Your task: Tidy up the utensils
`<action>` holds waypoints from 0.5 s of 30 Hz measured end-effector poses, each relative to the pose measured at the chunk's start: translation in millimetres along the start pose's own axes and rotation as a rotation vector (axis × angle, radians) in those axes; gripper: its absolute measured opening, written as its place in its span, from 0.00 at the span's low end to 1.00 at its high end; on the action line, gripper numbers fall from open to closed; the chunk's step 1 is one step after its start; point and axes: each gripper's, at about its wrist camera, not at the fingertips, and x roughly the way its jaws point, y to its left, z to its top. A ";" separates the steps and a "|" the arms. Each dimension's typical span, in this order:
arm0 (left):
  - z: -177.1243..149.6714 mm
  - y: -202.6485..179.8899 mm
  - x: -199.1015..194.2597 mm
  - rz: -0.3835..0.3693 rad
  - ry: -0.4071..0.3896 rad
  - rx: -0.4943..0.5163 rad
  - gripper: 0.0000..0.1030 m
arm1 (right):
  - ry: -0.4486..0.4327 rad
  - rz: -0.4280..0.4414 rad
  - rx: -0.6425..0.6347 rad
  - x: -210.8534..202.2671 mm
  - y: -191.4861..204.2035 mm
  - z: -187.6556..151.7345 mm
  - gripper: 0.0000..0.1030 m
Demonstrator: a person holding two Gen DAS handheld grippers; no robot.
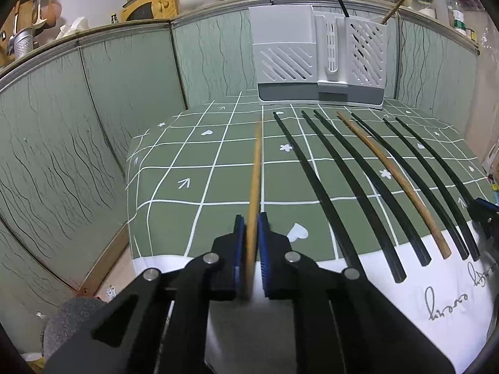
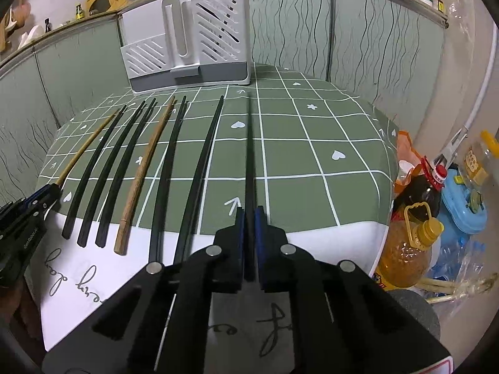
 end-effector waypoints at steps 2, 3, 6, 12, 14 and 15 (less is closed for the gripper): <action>0.7 0.3 -0.2 -0.011 -0.001 -0.003 0.08 | 0.000 0.002 0.000 -0.1 -0.6 0.4 0.06; 0.9 0.6 -0.3 -0.019 -0.001 -0.004 0.08 | 0.001 0.003 0.001 0.0 -0.8 0.6 0.06; 1.8 2.0 -1.4 -0.051 0.002 -0.014 0.08 | 0.000 0.015 0.013 -2.6 -3.6 2.5 0.06; 8.6 9.9 -10.8 -0.091 -0.010 -0.039 0.08 | -0.017 0.029 0.022 -15.7 -12.8 10.7 0.06; 12.6 14.2 -13.9 -0.109 -0.008 -0.047 0.08 | -0.026 0.035 0.024 -21.8 -15.9 14.5 0.06; 14.0 16.3 -15.5 -0.115 -0.009 -0.054 0.08 | -0.031 0.039 0.026 -24.8 -17.0 15.9 0.06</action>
